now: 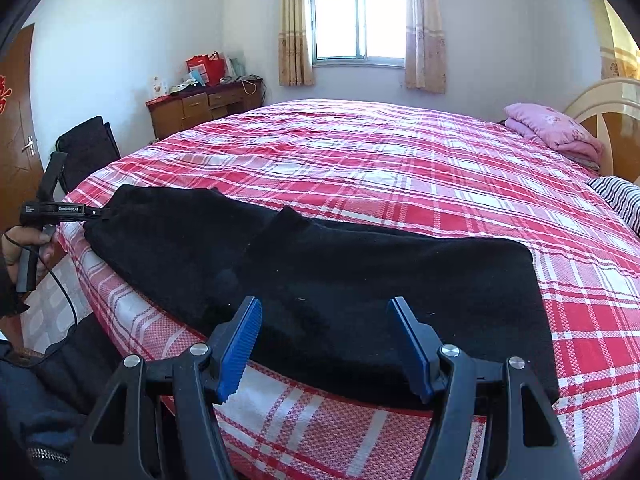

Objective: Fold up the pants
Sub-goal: 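Lift the held end with the left gripper and fold it toward the right gripper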

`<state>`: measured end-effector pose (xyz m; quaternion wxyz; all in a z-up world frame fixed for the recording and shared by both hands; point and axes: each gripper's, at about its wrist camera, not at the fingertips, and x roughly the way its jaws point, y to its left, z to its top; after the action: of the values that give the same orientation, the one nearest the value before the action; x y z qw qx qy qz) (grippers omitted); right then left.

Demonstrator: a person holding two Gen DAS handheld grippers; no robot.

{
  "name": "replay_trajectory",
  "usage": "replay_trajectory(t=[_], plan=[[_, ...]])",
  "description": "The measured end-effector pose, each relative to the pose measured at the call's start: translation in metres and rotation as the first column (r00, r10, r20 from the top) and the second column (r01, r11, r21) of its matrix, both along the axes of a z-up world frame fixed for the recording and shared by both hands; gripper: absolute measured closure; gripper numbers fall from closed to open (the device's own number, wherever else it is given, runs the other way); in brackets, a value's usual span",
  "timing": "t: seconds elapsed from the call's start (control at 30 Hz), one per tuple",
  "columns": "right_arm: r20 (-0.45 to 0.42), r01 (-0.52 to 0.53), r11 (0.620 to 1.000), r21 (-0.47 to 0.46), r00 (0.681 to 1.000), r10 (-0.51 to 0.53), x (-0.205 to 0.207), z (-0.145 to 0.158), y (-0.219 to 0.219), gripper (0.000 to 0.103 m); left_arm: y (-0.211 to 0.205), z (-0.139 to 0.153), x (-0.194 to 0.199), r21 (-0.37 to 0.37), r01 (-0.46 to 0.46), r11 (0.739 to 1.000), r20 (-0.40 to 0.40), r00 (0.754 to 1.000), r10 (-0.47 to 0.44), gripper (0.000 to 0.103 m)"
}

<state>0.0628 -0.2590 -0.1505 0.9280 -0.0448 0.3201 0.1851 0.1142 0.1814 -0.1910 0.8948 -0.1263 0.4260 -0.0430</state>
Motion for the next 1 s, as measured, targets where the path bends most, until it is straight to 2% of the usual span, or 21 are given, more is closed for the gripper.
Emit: replay_trajectory(t=[0.2, 0.23, 0.37, 0.5, 0.63, 0.73, 0.87, 1.0], plan=[[-0.014, 0.001, 1.0, 0.004, 1.0, -0.001, 0.002, -0.003, 0.0, 0.036, 0.01, -0.008, 0.001, -0.046, 0.041, 0.998, 0.0, 0.999, -0.041, 0.051], [-0.014, 0.001, 1.0, 0.004, 1.0, -0.001, 0.002, -0.002, 0.001, 0.036, 0.015, -0.009, 0.001, -0.073, 0.039, 0.997, 0.004, 0.999, -0.039, 0.054], [-0.006, -0.001, 1.0, 0.004, 1.0, 0.001, 0.001, -0.001, 0.001, 0.036, 0.025, -0.004, -0.001, -0.137, 0.061, 0.989, 0.006, 0.998, -0.061, 0.084], [-0.006, 0.004, 1.0, 0.006, 1.0, -0.004, 0.001, -0.002, 0.0, 0.036, 0.016, 0.002, -0.004, -0.122, 0.072, 0.99, 0.023, 0.997, -0.07, 0.086], [0.002, 0.015, 1.0, 0.014, 1.0, -0.015, 0.001, 0.0, -0.003, 0.036, 0.019, 0.009, -0.005, -0.171, 0.047, 0.984, 0.021, 0.999, -0.044, 0.087], [0.005, 0.028, 0.999, 0.015, 1.0, -0.028, 0.001, 0.0, -0.005, 0.036, 0.017, 0.024, -0.007, -0.224, 0.066, 0.972, 0.051, 0.997, -0.056, 0.087], [0.009, 0.047, 0.999, 0.021, 0.999, -0.047, 0.002, 0.001, -0.008, 0.036, 0.003, 0.061, -0.016, -0.27, 0.143, 0.952, 0.144, 0.984, -0.107, 0.087], [0.023, 0.065, 0.997, 0.048, 0.998, -0.066, 0.002, 0.006, -0.013, 0.036, -0.024, 0.084, -0.019, -0.255, 0.217, 0.942, 0.2, 0.965, -0.168, 0.087]])
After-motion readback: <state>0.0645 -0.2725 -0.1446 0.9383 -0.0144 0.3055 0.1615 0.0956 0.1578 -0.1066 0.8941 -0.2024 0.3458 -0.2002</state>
